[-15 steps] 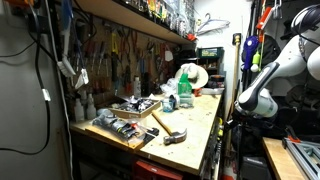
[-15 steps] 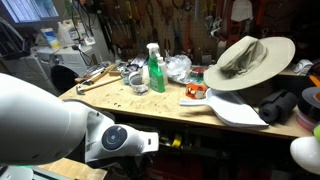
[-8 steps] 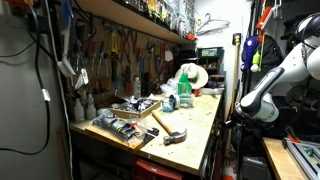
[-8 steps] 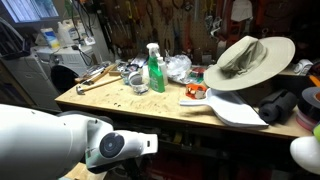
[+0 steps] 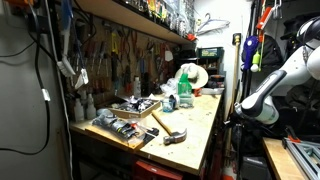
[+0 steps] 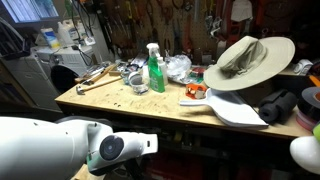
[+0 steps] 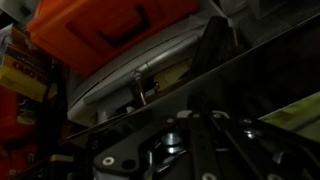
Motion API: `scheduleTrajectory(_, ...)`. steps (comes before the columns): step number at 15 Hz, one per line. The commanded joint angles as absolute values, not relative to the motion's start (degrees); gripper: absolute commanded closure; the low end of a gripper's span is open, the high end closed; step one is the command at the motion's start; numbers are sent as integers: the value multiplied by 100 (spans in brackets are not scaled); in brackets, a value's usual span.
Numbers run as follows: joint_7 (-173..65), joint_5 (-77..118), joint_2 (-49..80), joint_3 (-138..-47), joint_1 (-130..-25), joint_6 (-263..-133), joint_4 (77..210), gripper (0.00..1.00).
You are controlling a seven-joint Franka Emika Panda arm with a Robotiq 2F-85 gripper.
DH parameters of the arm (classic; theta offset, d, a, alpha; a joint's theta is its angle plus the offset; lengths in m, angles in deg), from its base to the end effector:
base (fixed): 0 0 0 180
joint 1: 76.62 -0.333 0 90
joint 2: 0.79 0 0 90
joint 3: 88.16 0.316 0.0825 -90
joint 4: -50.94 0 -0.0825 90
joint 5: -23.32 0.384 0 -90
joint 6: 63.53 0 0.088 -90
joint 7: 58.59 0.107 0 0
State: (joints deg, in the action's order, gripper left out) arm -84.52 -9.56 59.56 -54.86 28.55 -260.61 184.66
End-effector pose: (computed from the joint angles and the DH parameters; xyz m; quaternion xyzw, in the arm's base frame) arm 0.2535 -0.3970 0.0343 -0.9125 0.2480 -0.3205 0.0565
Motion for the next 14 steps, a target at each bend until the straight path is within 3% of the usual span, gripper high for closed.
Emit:
scheduleTrajectory(1, -8140, -1441, 6427, -4998, 2848, -26408, 18343, 100)
scheduleTrajectory(14, -7841, -1380, 6292, -4924, 2652, -26519, 18282, 100)
